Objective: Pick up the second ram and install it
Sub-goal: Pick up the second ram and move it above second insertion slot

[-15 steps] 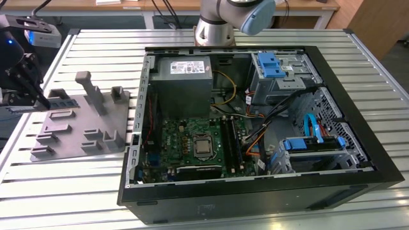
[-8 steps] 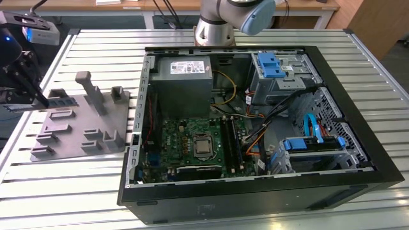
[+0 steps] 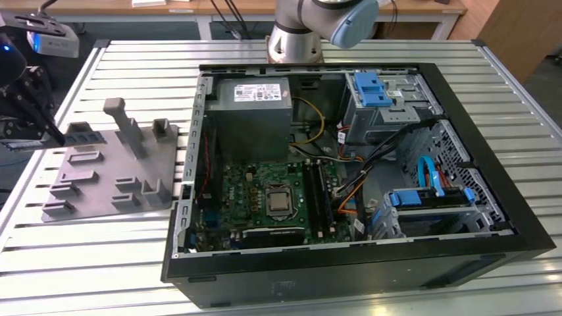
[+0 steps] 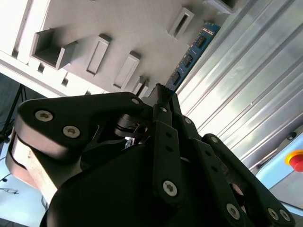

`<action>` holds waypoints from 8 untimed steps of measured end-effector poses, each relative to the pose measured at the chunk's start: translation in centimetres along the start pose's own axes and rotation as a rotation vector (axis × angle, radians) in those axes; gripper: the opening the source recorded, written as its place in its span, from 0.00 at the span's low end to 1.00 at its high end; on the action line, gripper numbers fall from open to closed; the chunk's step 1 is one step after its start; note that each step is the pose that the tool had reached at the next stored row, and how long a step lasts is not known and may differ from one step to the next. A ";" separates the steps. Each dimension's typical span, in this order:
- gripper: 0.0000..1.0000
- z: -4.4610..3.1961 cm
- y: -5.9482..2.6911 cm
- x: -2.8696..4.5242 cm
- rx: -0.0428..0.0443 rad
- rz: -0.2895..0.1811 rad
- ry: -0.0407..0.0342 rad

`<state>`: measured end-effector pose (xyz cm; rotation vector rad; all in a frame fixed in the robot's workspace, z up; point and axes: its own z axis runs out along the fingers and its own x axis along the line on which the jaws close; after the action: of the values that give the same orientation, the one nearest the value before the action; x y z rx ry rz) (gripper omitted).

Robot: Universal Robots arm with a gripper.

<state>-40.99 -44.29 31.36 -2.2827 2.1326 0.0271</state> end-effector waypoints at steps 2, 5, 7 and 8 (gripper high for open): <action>0.14 -0.17 0.00 0.00 0.0000 0.000 0.0000; 0.14 -0.42 0.00 -0.01 0.0000 0.000 0.0000; 0.14 -0.61 0.00 -0.01 0.0000 0.000 0.0000; 0.14 -0.70 0.00 -0.02 0.0000 0.000 0.0000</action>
<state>-40.99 -44.29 32.06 -2.2827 2.1326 0.0271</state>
